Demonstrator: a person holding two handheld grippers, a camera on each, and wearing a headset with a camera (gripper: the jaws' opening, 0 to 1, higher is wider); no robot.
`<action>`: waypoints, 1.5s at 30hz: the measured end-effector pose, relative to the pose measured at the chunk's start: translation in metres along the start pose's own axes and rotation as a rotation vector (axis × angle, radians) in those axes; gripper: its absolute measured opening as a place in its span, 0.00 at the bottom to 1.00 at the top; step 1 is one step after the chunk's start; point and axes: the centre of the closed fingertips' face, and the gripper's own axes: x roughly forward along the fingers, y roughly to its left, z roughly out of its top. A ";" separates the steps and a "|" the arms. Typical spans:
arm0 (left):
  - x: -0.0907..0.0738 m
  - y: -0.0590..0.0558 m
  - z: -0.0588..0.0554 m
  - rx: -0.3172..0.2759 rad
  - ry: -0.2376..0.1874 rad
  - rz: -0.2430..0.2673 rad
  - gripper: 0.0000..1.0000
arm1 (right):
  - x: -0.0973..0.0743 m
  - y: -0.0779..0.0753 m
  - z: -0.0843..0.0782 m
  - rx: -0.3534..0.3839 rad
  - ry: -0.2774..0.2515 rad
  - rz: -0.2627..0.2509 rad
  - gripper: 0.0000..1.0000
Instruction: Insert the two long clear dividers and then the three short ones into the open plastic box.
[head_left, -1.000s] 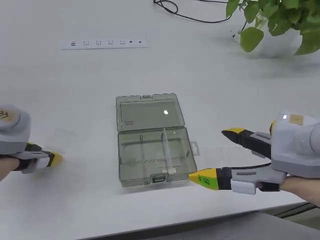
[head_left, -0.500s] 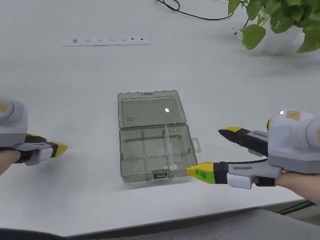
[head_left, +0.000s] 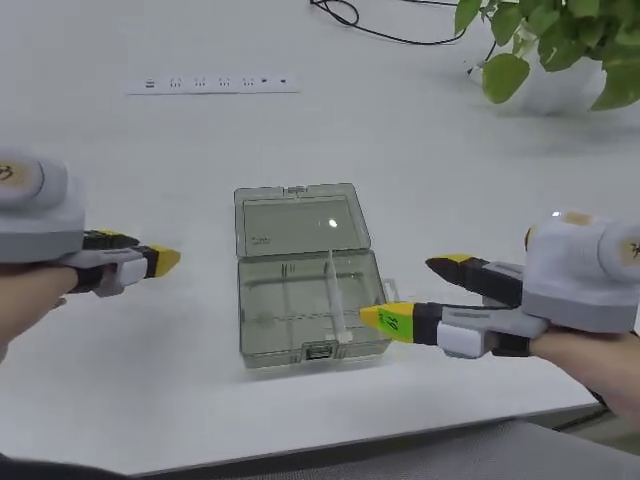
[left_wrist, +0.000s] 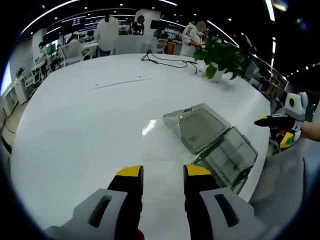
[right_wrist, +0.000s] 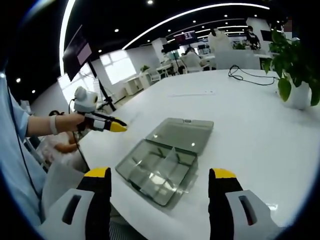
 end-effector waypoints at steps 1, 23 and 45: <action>0.001 -0.004 0.002 -0.001 -0.007 -0.010 0.30 | 0.001 0.000 0.001 0.002 0.000 -0.001 0.79; 0.015 -0.083 0.032 -0.002 -0.116 -0.134 0.30 | 0.040 0.016 0.040 0.452 -0.152 0.043 0.46; 0.019 -0.122 0.031 -0.046 -0.144 -0.189 0.30 | 0.061 0.026 0.058 0.511 -0.156 0.075 0.16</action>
